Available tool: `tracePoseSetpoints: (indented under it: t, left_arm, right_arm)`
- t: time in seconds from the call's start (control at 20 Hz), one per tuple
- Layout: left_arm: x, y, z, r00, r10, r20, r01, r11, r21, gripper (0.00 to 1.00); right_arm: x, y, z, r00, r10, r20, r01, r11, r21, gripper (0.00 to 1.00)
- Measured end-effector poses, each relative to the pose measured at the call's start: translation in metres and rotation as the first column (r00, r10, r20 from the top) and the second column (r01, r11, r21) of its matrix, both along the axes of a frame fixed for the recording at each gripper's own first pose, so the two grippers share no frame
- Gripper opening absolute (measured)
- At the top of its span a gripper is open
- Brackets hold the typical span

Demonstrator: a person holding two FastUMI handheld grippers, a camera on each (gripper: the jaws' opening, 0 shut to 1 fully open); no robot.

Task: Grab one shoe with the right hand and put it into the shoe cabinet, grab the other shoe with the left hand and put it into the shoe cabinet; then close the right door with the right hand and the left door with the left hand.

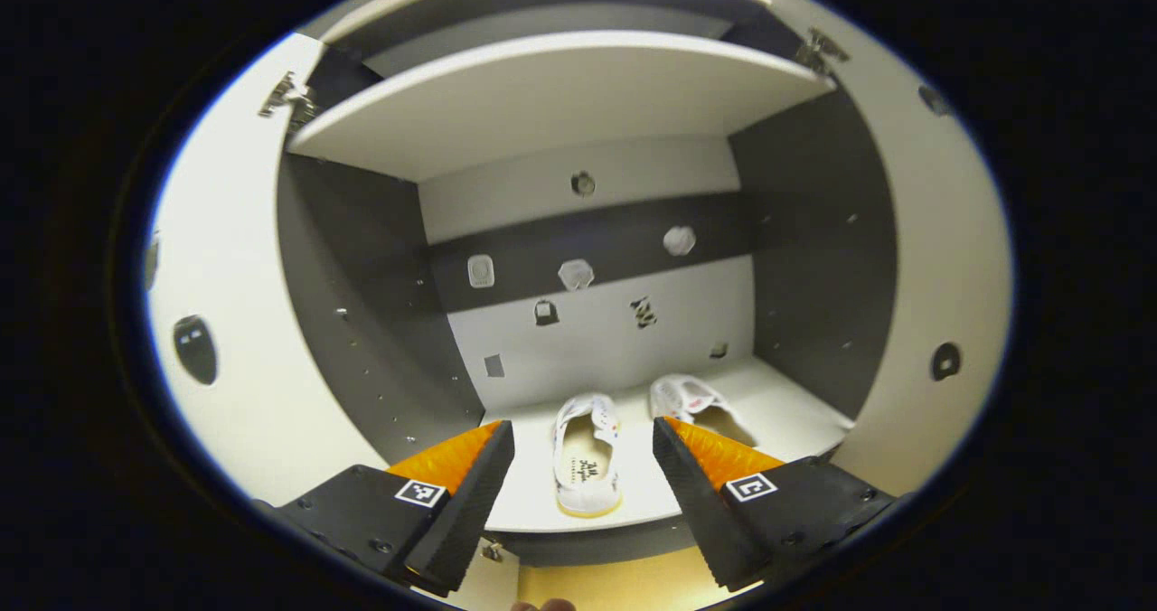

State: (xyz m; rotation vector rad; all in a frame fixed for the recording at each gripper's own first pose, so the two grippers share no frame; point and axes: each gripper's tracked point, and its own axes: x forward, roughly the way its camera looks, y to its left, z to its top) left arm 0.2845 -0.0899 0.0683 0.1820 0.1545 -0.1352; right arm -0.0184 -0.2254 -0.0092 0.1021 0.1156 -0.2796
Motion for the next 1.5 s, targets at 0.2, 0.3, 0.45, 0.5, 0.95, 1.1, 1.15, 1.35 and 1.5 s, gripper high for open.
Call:
tracePoseSetpoints:
  t: [0.2,0.3,0.45,0.5,0.95,1.1,1.15,1.35,1.5]
  left_arm:
    - [-0.087,-0.005,0.007,0.996,-0.021,0.081,0.023,0.999,-0.027,1.00]
    - [-0.126,-0.008,-0.005,0.994,-0.021,0.107,0.023,0.999,-0.022,0.97]
    - [-0.166,-0.003,-0.030,0.994,0.018,0.109,-0.012,0.999,-0.051,0.96]
    - [-0.178,-0.004,-0.039,0.995,0.027,0.097,-0.019,0.996,-0.082,0.96]
    - [-0.233,0.017,-0.096,0.999,0.020,0.032,-0.015,0.992,-0.129,0.97]
    - [-0.240,0.031,-0.106,0.999,0.038,0.010,-0.036,0.990,-0.138,0.97]
    - [-0.242,0.035,-0.108,0.999,0.044,0.005,-0.042,0.988,-0.151,0.97]
    - [-0.250,0.058,-0.112,0.997,0.081,-0.006,-0.081,0.982,-0.170,0.97]
    - [-0.253,0.077,-0.114,0.994,0.105,-0.014,-0.106,0.978,-0.179,0.97]
  right_arm:
    - [0.013,-0.005,0.012,1.000,0.026,0.016,-0.027,0.999,0.035,0.99]
    - [0.019,-0.004,0.021,0.998,0.045,0.036,-0.046,0.998,0.038,0.98]
    - [0.027,-0.005,0.027,0.999,0.042,0.023,-0.042,0.999,0.015,0.98]
    - [0.029,-0.005,0.033,0.999,0.032,0.029,-0.032,0.999,0.008,0.98]
    - [0.060,-0.003,0.097,0.993,0.030,0.110,-0.025,0.999,-0.046,0.98]
    - [0.076,0.004,0.121,0.989,0.066,0.134,-0.052,0.993,-0.106,0.98]
    - [0.081,0.007,0.127,0.987,0.081,0.136,-0.066,0.991,-0.116,0.98]
    - [0.097,0.018,0.148,0.980,0.142,0.141,-0.117,0.978,-0.173,0.98]
    - [0.101,0.020,0.141,0.984,0.149,0.097,-0.133,0.979,-0.151,0.95]
